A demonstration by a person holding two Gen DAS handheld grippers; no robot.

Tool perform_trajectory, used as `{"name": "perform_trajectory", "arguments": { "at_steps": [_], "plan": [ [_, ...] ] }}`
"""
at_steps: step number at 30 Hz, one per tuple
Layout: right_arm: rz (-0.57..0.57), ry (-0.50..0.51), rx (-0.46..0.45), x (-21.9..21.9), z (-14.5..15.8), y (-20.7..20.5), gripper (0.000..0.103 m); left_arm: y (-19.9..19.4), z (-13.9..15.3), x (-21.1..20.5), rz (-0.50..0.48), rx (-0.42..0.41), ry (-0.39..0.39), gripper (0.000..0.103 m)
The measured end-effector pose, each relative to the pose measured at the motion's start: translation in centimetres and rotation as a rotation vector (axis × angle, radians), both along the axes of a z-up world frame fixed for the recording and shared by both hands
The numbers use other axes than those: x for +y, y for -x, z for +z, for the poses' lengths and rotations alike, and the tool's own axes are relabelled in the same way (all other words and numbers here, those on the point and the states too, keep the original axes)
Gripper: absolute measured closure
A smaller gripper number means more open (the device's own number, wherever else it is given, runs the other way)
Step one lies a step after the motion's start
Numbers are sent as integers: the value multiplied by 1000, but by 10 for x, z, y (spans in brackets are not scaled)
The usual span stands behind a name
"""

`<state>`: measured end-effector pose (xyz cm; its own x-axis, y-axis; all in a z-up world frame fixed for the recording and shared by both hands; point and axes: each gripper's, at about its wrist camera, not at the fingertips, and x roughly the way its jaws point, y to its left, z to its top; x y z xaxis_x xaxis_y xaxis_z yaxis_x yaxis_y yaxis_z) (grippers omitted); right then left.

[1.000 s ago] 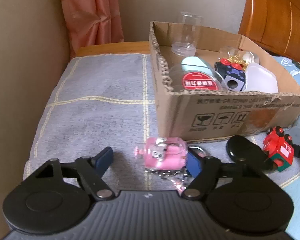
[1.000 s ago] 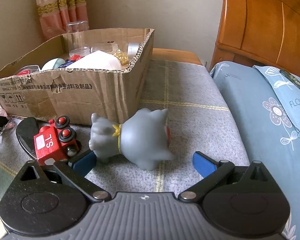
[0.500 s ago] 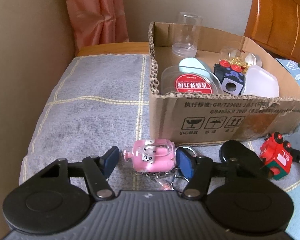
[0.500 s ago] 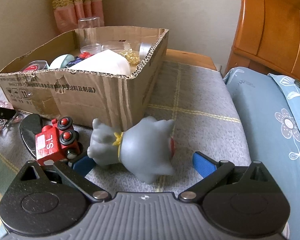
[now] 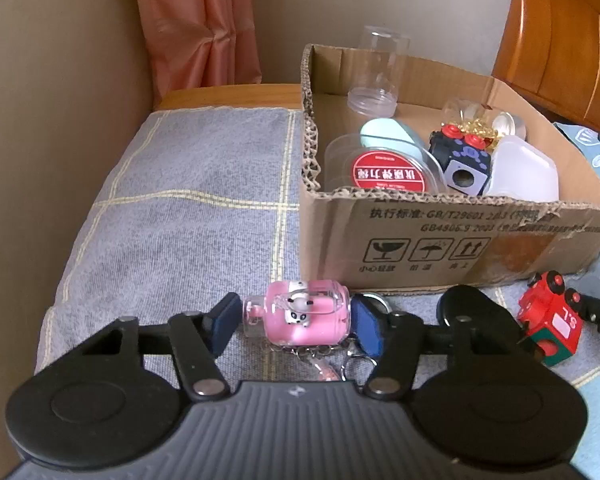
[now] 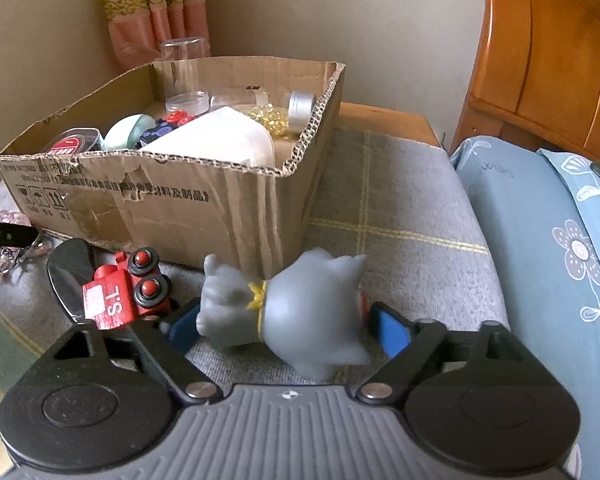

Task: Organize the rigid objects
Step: 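Grasp the pink keychain bottle with the left tool while the right tool grasps the grey cat, then carry the keychain and cat into the box and open both tools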

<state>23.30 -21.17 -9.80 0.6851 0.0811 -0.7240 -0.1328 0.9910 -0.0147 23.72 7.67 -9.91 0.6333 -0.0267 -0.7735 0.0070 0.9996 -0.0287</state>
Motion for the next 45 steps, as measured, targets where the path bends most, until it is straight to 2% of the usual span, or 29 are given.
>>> {"name": "perform_trajectory", "arguments": {
  "at_steps": [5, 8, 14, 20, 25, 35, 45],
  "plan": [
    [-3, 14, 18, 4, 3, -3, 26, 2, 1, 0, -18, -1, -6, 52],
    [0, 20, 34, 5, 5, -3, 26, 3, 2, 1, -34, 10, -3, 53],
    [29, 15, 45, 4, 16, 7, 27, 11, 8, -3, -95, 22, -47, 53],
    [104, 46, 59, 9, 34, 26, 27, 22, 22, -7, -184, 45, -55, 53],
    [167, -7, 69, 7, 58, 39, 27, 31, 40, -8, -263, 66, -69, 53],
    [255, -23, 23, 12, 102, 55, 27, 45, 84, -12, -376, 91, -79, 53],
    [303, -26, -37, 24, 127, 45, 27, 40, 139, -20, -439, 16, -68, 53]
  ]
}}
